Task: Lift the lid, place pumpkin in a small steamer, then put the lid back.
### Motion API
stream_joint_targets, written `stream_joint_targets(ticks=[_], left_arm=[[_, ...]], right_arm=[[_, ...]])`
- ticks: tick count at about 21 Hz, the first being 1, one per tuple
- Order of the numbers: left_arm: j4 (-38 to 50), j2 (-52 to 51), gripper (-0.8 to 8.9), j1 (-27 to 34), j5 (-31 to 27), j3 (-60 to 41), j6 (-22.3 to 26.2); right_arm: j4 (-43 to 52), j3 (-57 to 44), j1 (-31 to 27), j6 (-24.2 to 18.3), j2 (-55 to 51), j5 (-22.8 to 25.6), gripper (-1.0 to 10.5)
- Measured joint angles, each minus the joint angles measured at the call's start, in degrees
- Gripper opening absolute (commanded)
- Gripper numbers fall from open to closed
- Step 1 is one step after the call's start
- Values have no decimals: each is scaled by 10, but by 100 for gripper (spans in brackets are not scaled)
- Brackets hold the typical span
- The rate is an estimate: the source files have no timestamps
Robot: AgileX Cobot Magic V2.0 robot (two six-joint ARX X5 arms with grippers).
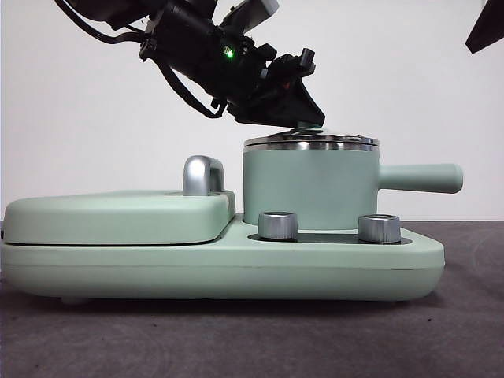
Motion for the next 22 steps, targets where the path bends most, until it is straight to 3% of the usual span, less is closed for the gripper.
stream_joint_targets(ticks=[9, 14, 22], left_arm=[[-6, 0, 251, 0, 2, 0, -46], [-22, -9, 251, -1, 3, 0, -76], [-128, -84, 250, 4, 2, 0, -94]], right_arm=[[0, 0, 0, 0, 0, 0, 347], [0, 0, 0, 0, 0, 0, 347], [0, 0, 0, 0, 0, 0, 347]])
